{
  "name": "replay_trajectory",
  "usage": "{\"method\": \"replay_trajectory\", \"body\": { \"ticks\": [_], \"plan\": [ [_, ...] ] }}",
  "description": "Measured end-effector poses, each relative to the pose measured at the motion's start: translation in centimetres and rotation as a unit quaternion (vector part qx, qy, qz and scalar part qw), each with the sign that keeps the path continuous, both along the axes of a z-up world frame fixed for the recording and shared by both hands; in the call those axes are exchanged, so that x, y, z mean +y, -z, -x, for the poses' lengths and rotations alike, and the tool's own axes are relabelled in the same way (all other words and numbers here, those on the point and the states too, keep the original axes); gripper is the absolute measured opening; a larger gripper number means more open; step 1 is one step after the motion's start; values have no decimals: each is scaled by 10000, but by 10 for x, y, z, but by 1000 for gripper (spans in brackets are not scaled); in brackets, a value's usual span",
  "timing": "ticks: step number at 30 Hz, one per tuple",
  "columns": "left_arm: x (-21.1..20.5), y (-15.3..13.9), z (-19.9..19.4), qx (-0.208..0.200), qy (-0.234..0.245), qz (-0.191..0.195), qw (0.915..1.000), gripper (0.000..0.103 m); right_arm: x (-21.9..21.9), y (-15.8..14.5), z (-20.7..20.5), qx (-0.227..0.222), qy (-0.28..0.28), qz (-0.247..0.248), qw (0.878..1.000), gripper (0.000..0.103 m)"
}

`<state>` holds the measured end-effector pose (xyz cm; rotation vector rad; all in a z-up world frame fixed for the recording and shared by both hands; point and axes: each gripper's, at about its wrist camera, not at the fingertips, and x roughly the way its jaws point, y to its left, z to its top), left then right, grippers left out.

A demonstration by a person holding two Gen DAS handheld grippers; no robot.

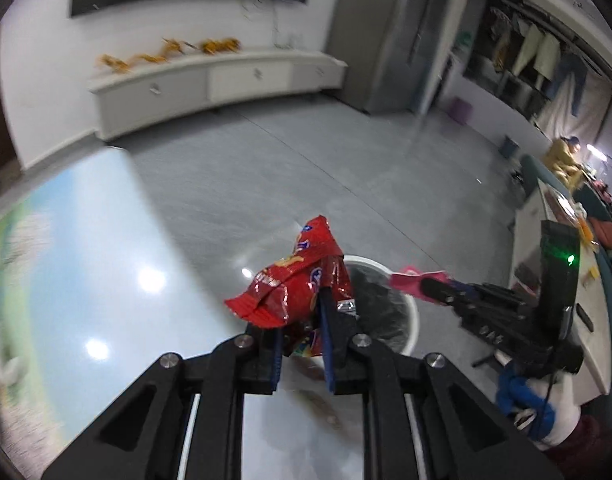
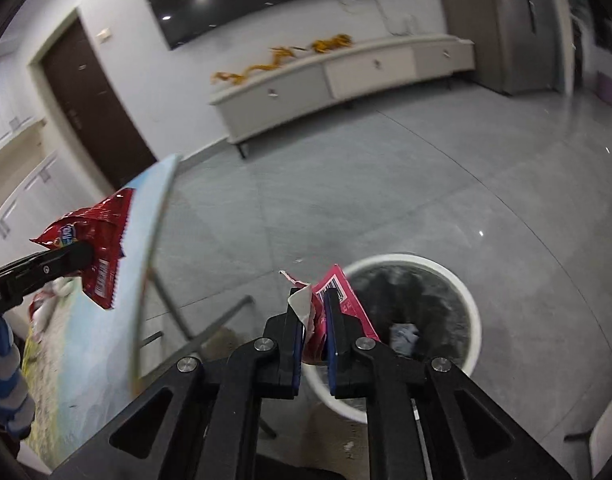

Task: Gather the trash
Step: 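Carry both items to the bin and open both tools to drop them, then move both tools back over the remaining trash on the table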

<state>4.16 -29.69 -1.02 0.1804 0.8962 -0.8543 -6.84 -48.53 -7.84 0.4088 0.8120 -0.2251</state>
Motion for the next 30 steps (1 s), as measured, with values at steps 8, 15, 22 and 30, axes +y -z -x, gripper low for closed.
{"method": "replay_trajectory", "body": {
  "ticks": [8, 15, 22, 30],
  "plan": [
    [-97, 34, -12, 322, 417, -350, 9980, 18, -54, 43, -6, 245, 480, -349, 9979, 24],
    [-116, 51, -18, 617, 435, -315, 9967, 47, -72, 54, -7, 301, 675, -445, 9963, 39],
    [-109, 45, -12, 441, 330, -322, 9980, 47, -69, 43, 0, 226, 773, -344, 9962, 39],
    [-70, 10, 10, -426, -179, -312, 9984, 61, -50, 8, 12, -94, 757, -128, 9970, 48]
  ]
}}
